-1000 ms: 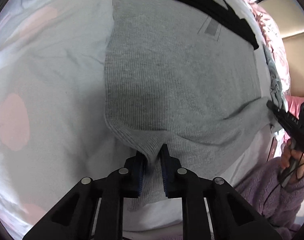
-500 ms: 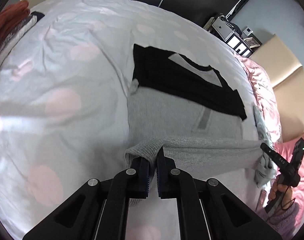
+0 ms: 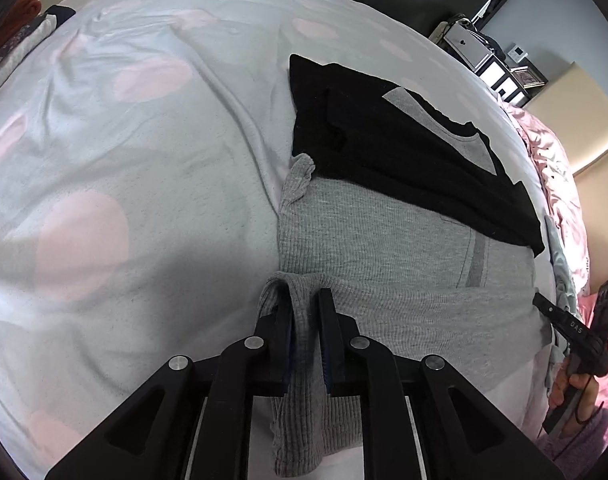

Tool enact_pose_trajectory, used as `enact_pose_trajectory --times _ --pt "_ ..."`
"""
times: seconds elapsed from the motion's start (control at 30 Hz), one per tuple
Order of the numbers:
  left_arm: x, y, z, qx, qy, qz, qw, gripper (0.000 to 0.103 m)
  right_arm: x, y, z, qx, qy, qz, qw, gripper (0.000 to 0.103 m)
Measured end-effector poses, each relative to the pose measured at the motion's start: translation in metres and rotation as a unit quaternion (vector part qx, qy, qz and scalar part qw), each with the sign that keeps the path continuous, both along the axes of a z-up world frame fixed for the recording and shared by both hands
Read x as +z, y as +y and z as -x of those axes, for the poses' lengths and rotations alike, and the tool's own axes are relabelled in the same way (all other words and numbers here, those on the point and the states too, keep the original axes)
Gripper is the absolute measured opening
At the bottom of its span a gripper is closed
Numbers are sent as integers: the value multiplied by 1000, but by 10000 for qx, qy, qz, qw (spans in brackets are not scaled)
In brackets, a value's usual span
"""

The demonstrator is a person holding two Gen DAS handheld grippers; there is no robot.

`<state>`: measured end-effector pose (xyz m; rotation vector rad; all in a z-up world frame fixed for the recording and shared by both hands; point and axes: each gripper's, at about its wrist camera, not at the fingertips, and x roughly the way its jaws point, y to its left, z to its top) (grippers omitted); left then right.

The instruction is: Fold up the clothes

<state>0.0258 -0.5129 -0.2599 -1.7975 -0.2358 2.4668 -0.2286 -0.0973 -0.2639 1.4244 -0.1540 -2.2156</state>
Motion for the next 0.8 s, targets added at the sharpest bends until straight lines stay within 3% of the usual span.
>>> enact_pose_trajectory --times 0.2,0.33,0.37,0.57,0.8 --pt "9 -7 -6 111 -67 -228 9997 18 -1 7 0 -95 -211 188 9996 17" --pt "28 -15 -19 332 125 -236 9991 56 0 18 -1 -300 -458 467 9974 24" --pt "33 -17 -24 402 198 -219 9988 61 1 22 -3 -382 -487 516 9967 26" --pt "41 -42 -54 964 -29 -915 9911 61 3 47 -20 -647 -902 983 9889 28" --pt "35 -35 -70 959 -378 -1021 9894 61 9 58 -38 -760 -1099 1288 9826 28"
